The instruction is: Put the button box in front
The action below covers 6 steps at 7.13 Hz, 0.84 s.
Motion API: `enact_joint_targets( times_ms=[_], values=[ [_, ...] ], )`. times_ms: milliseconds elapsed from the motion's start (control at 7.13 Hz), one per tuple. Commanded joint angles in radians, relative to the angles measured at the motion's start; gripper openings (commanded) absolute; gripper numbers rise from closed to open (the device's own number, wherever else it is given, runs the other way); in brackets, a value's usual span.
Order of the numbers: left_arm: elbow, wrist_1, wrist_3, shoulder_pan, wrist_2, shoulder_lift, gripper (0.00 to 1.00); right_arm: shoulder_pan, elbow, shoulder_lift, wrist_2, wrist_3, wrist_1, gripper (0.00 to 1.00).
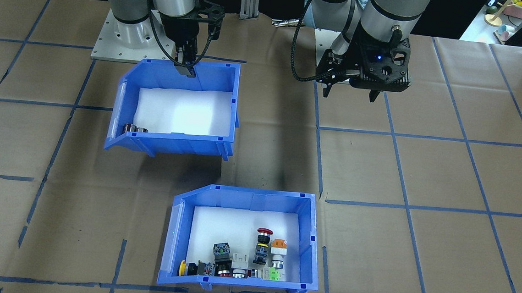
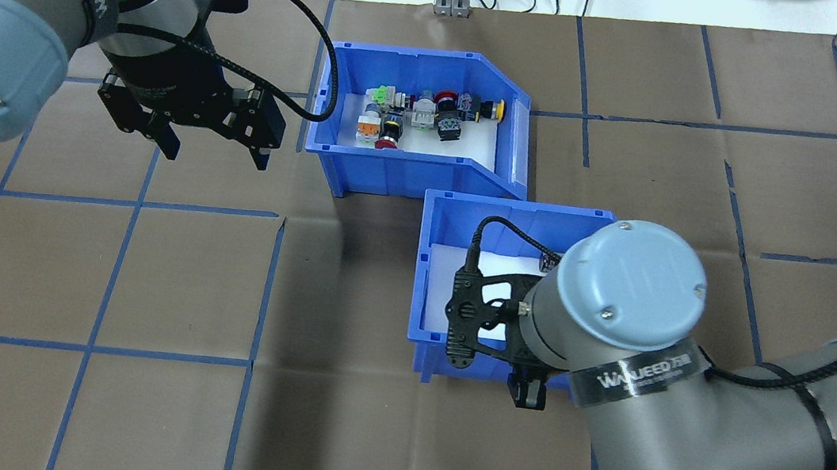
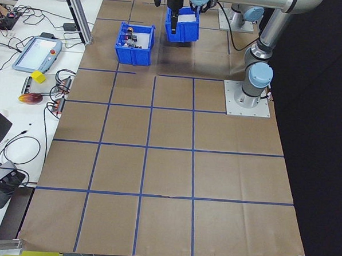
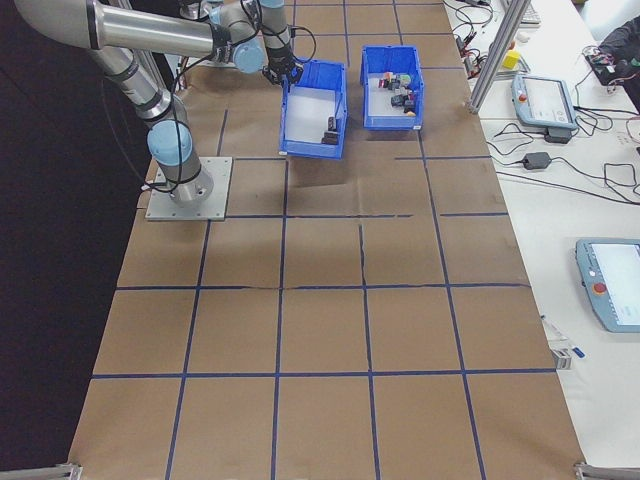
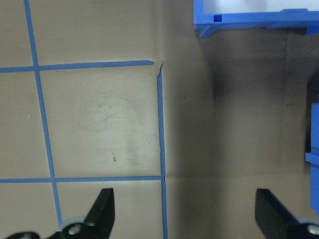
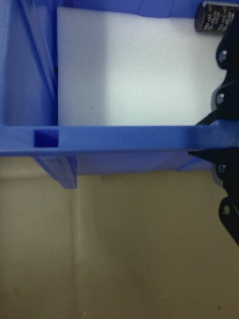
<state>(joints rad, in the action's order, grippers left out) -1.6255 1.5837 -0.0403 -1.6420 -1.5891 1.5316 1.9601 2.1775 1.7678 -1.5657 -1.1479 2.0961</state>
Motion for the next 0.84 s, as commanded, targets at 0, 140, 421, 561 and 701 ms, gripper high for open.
enact_joint_targets(
  times_ms=[0,140,421,561,701],
  values=[
    [0.000,-0.002,0.005,0.007,0.000,-0.007,0.99,0.179,-0.101,-0.167,-0.095,0.155,0.042,0.15],
    [-0.004,-0.002,0.007,0.008,0.000,-0.017,0.99,0.234,-0.143,-0.239,-0.144,0.212,0.044,0.15],
    [-0.002,-0.004,0.008,0.011,0.001,-0.018,0.99,0.243,-0.137,-0.280,-0.212,0.191,0.103,0.15],
    [-0.002,-0.007,0.007,0.011,0.001,-0.018,0.99,0.238,-0.127,-0.278,-0.212,0.174,0.105,0.15],
    [-0.002,-0.007,0.007,0.011,0.000,-0.018,0.99,0.240,-0.117,-0.280,-0.212,0.189,0.117,0.15]
  ],
)
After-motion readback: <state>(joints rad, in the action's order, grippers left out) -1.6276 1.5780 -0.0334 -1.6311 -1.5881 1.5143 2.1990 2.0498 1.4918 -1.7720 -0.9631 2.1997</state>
